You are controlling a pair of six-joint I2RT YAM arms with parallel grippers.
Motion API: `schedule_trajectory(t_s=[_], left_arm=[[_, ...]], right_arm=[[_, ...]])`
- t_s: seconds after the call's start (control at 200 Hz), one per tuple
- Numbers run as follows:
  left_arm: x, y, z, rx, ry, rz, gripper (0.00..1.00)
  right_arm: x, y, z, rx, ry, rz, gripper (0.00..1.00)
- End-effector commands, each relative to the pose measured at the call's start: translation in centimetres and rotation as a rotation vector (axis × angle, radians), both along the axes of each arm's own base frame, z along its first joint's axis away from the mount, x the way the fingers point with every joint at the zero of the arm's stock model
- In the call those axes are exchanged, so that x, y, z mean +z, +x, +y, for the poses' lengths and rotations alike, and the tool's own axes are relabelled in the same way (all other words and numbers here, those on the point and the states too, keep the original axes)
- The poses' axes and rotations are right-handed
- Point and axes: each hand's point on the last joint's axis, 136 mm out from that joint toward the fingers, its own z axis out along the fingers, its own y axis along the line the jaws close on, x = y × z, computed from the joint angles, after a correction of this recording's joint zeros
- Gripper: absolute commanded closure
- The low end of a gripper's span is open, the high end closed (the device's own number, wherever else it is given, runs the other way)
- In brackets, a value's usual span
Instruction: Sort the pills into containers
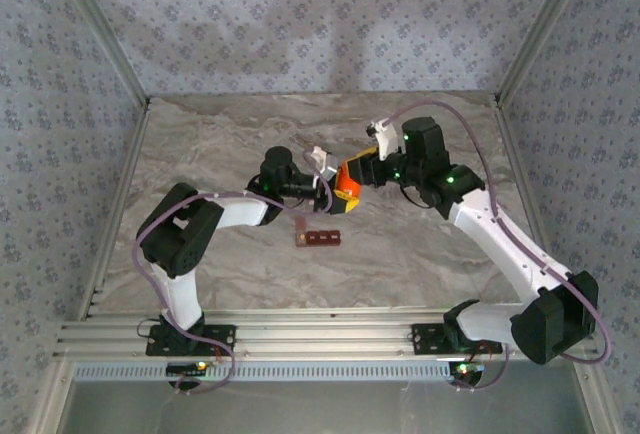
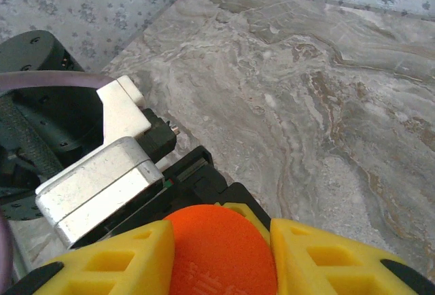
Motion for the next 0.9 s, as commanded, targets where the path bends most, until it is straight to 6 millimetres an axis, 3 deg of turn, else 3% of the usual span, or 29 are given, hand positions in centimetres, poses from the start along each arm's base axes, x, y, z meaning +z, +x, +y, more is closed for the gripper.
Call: schedule_trajectory(t_s=[0.0, 0.165, 0.28, 0.31, 0.43, 0.6, 0.895], left_arm=[[4.2, -0.6, 0.1, -0.015, -0.093, -0.128, 1.0], [4.1, -0.4, -0.1, -0.017, -0.091, -0.122, 1.0], [4.1, -0.3, -0.1, -0.019, -0.093, -0.121, 1.0], [4.0, -0.3, -0.1, -0.019, -0.092, -0.119, 1.0], [4.2, -0.3, -0.1, -0.019, -0.094, -0.121, 1.0], [4.2, -0.4, -0.1, -0.021, -0.094, -0.122, 1.0], [4.1, -0.4, -0.2, -0.024, -0.094, -0.122, 1.0]], right_arm=[[-2.7, -0.7, 0.0, -0.041, -0.029, 0.092, 0.57], [0.0, -0.1, -0.3, -0.044, -0.003, 0.053, 0.53], [1.4, -0.1, -0.7, -0.041, 0.002, 0.028, 0.41], [3.1, 0.0, -0.9, -0.046, 0.016, -0.007, 0.37], [4.4, -0.1, -1.6, -0.044, 0.026, -0.046, 0.27], [4.1, -0.5, -1.5, 0.031, 0.024, -0.035, 0.22], [2.4, -1.4, -0.5, 0.151, -0.019, -0.018, 0.24]])
